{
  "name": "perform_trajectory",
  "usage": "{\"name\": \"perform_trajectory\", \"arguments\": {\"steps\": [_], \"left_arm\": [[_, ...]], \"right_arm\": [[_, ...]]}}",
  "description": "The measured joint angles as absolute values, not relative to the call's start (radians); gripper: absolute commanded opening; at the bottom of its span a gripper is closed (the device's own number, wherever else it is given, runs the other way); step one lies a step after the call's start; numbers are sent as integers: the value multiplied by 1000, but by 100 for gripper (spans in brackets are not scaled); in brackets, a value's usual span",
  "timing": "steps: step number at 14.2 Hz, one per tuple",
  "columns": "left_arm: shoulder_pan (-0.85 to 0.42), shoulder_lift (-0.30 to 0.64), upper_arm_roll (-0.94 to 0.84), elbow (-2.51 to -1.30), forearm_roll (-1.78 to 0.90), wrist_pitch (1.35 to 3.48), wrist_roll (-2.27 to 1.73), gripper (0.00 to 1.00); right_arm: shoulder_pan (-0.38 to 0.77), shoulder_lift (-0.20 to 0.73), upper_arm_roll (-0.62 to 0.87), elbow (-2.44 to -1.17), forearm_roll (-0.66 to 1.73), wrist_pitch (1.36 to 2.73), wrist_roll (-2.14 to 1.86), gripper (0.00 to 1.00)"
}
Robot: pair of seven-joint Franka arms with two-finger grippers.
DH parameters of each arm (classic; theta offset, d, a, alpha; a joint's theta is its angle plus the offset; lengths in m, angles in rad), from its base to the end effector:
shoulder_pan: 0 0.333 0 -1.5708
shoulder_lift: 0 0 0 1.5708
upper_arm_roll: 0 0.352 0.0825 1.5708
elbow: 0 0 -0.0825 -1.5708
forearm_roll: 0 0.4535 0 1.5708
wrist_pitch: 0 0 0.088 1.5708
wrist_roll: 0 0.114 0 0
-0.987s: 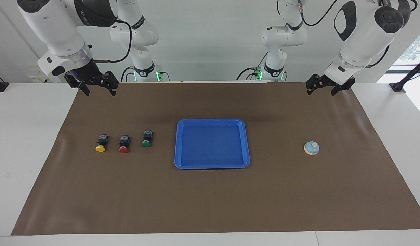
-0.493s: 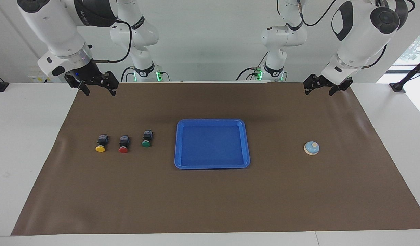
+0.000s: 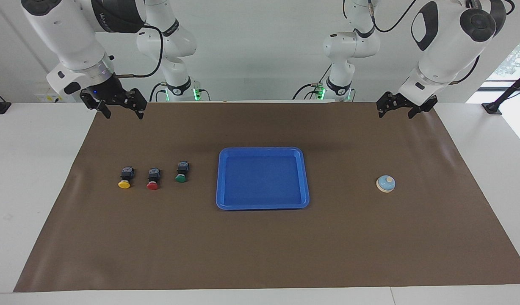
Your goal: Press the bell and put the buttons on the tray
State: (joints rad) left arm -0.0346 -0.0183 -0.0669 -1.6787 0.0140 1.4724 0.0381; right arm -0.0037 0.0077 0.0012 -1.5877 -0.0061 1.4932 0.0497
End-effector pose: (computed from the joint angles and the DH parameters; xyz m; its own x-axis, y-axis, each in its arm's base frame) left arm 0.5973 -0.0594 0.5996 0.9729 -0.1357 -0.1874 -0.1397 -0.9902 -0.0080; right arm 0.6165 -0.0023 0.6333 0.9934 -0.0526 -0.1016 -0.0518 -0.9986 0.0111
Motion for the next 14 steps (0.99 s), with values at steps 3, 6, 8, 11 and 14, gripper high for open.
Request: {"name": "perform_trajectory", "arguments": {"steps": [3, 6, 8, 11, 14], "left_arm": [[-35, -18, -66, -1679, 14, 1472, 38, 100], [-35, -18, -66, -1679, 14, 1472, 38, 100], [-35, -18, -66, -1679, 14, 1472, 38, 100], [-35, -18, -66, -1679, 14, 1472, 38, 100], [-35, -18, -66, -1679, 14, 1472, 38, 100]], "right_arm": [[-4, 8, 1, -1588, -6, 1493, 50, 100], [-4, 8, 1, -1588, -6, 1493, 50, 100], [-6, 5, 0, -1588, -6, 1494, 50, 100], [-31, -3, -2, -1609, -6, 1567, 50, 100], [-89, 12, -4, -1693, -6, 1699, 28, 100]]}}
